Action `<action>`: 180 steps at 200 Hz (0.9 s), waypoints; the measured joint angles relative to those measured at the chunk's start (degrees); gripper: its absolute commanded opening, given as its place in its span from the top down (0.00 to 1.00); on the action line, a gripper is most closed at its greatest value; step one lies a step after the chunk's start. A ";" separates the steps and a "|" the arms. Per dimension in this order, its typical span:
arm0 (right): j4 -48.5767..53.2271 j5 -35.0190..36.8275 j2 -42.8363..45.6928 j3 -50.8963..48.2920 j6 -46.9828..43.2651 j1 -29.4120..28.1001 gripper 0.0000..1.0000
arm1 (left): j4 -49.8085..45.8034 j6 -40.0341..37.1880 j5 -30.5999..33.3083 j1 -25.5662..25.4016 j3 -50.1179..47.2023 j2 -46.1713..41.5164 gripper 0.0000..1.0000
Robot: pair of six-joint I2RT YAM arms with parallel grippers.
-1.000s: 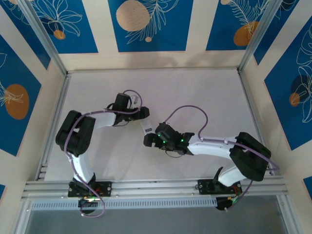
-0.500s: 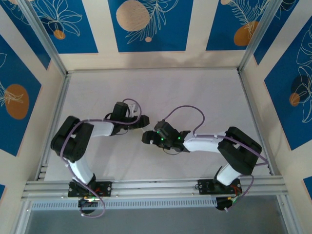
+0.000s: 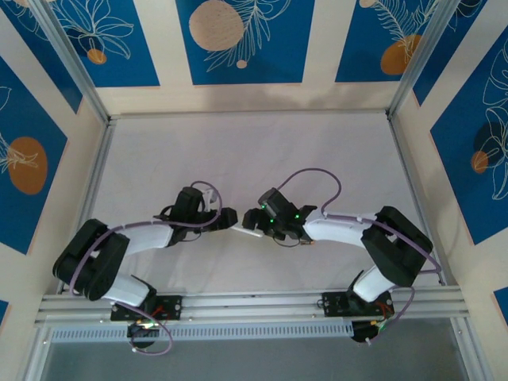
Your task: Load the batteries into the remote control
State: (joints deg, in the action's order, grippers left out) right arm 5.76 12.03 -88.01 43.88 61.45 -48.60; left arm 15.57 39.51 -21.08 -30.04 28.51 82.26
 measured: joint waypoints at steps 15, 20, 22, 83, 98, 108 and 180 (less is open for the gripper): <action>2.05 0.07 0.66 1.03 0.09 0.07 0.27 | -2.03 -0.94 2.08 0.00 0.44 -1.25 0.20; 2.62 0.07 0.83 1.31 -0.09 0.22 0.29 | -2.97 -1.33 2.89 0.00 0.81 -1.62 0.21; 2.82 0.07 0.90 1.40 0.11 0.28 0.29 | -3.39 -1.55 3.26 0.00 1.01 -1.68 0.21; 4.81 -3.37 1.33 1.66 -1.09 4.87 0.48 | -12.70 -8.11 12.72 -1.90 7.34 -1.73 0.43; 4.83 -4.22 1.25 1.66 -1.18 5.14 0.52 | -13.31 -9.14 13.73 -2.99 7.96 -1.09 0.37; 4.83 -4.79 1.09 1.66 -1.38 5.11 0.54 | -13.68 -10.16 14.25 -3.58 8.09 -0.48 0.36; 6.05 -6.36 -2.69 2.03 -1.31 5.14 0.54 | -17.31 -14.27 18.32 -6.45 9.99 3.61 0.43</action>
State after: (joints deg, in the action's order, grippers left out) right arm 11.81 5.67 -90.70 45.91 60.14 -43.46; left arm -1.74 25.23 -2.76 -36.49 38.50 85.86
